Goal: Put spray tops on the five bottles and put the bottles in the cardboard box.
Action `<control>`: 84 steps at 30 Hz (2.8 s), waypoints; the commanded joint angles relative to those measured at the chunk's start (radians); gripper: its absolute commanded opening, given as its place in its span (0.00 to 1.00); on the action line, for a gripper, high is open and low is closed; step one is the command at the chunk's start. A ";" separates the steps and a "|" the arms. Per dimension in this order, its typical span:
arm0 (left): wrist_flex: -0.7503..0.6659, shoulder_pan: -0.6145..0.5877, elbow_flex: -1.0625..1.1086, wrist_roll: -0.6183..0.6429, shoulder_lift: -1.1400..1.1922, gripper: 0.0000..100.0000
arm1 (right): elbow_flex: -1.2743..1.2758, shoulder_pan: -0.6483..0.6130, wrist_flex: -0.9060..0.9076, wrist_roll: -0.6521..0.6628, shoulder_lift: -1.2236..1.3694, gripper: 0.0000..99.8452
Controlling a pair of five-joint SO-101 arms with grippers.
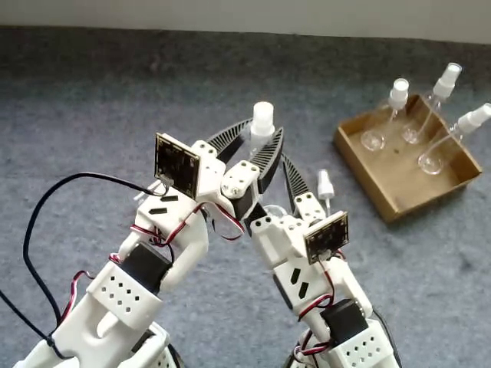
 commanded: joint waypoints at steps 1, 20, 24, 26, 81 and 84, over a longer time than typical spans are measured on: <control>0.002 0.015 -0.015 -0.011 -0.013 0.01 | -0.012 -0.012 0.001 0.011 -0.018 0.15; 0.118 0.021 0.007 -0.009 -0.153 0.01 | -0.012 0.022 -0.001 0.009 -0.018 0.15; 0.138 0.021 0.053 -0.008 -0.194 0.01 | -0.012 0.022 -0.001 0.009 -0.018 0.15; 0.138 0.021 0.077 -0.008 -0.193 0.01 | -0.012 0.022 -0.001 0.009 -0.018 0.15; 0.141 -0.051 0.119 -0.017 -0.203 0.15 | 0.024 0.022 -0.005 0.009 -0.018 0.15; 0.138 -0.053 0.113 -0.017 -0.205 0.16 | 0.024 0.022 -0.005 0.009 -0.018 0.15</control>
